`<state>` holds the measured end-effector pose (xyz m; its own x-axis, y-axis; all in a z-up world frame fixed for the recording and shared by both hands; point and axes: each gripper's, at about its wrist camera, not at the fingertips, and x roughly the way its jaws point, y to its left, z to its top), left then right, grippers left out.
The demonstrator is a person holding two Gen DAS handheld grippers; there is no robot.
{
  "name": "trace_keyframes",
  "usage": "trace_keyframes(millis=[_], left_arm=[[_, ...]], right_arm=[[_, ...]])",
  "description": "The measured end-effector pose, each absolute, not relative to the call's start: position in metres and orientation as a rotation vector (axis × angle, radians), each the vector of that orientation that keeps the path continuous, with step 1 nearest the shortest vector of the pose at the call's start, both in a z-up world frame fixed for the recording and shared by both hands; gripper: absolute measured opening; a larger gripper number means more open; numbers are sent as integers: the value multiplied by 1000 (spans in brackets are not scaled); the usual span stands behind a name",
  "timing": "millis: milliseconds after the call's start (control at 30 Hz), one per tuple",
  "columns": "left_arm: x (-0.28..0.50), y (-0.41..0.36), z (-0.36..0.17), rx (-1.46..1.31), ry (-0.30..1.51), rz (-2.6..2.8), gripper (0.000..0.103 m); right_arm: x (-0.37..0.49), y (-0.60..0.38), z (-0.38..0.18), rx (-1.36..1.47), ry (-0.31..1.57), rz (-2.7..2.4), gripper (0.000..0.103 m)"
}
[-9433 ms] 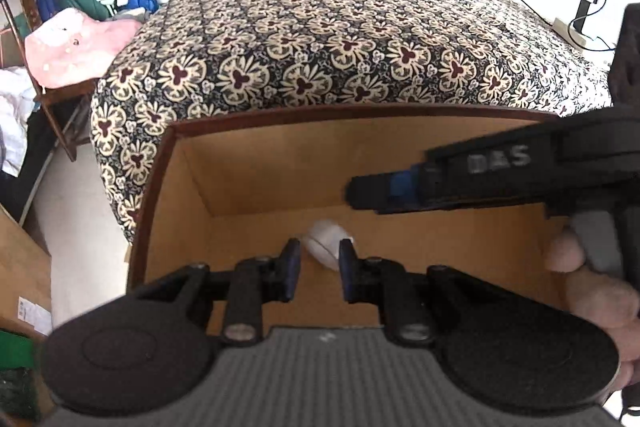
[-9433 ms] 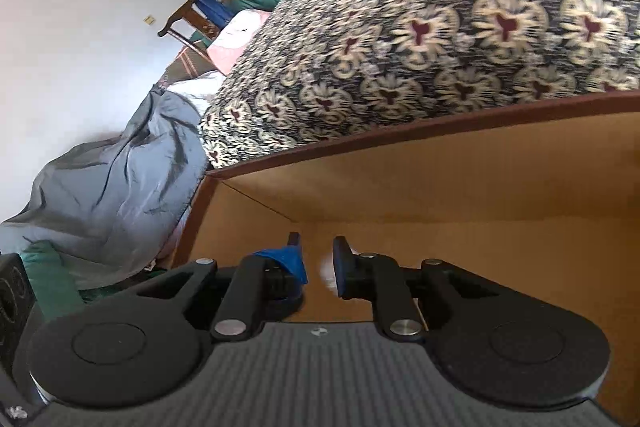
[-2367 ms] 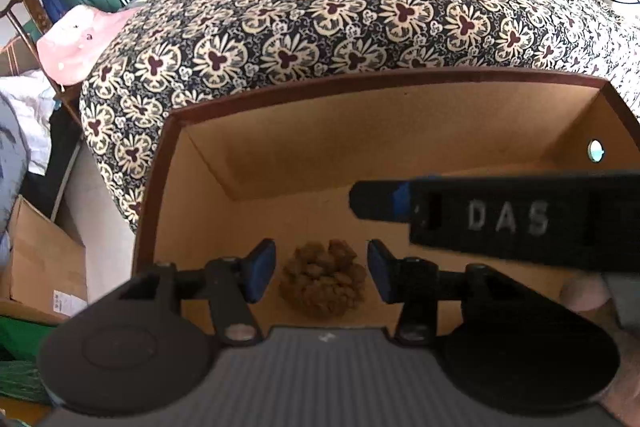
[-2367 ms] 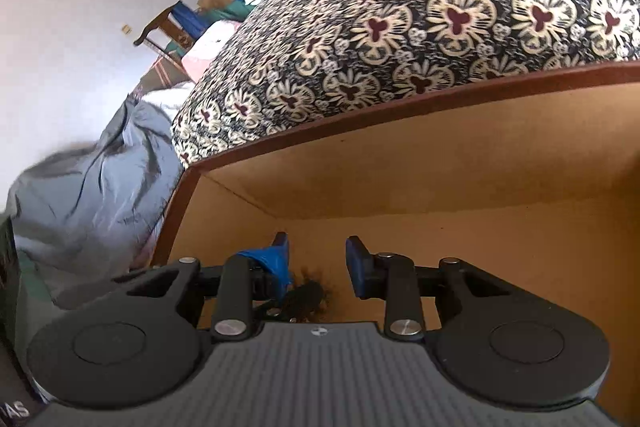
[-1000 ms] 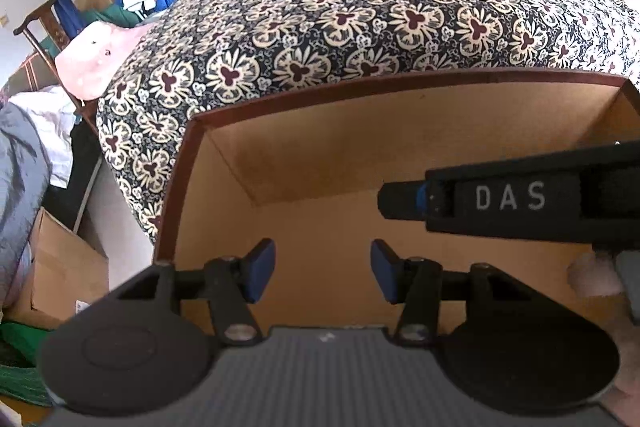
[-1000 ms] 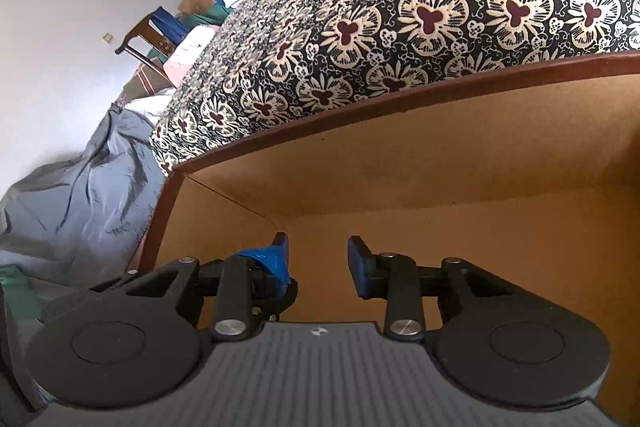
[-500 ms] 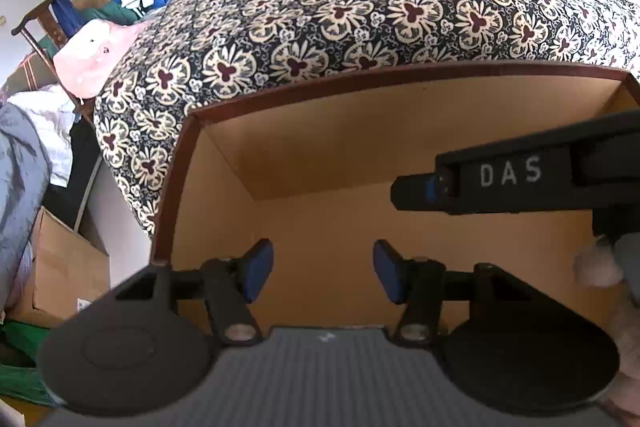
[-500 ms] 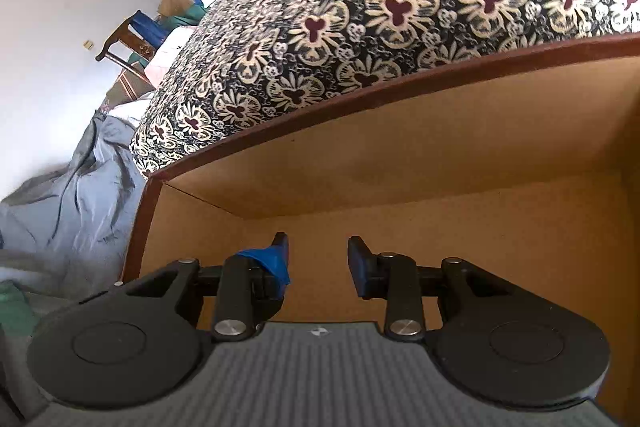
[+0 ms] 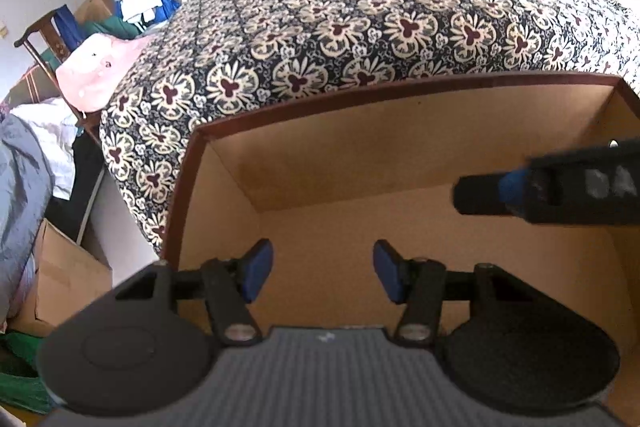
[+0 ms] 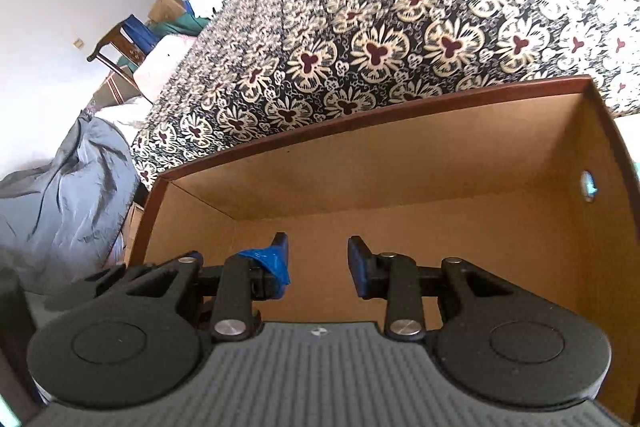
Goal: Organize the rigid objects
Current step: 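Raise the right gripper out of the box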
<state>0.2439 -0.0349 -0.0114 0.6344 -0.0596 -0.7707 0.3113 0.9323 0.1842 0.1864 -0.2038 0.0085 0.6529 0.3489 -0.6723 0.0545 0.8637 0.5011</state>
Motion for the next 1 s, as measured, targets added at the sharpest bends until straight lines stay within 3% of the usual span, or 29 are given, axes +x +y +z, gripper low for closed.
trace_keyframes(millis=[433,1000], left_arm=[[212,-34,11,354,753,-159,57],[138,-18,36,304,740,-149,59]], right_arm=[[136,-211,24,527,773,209,15],[79,-194,33,495,716,261,15]])
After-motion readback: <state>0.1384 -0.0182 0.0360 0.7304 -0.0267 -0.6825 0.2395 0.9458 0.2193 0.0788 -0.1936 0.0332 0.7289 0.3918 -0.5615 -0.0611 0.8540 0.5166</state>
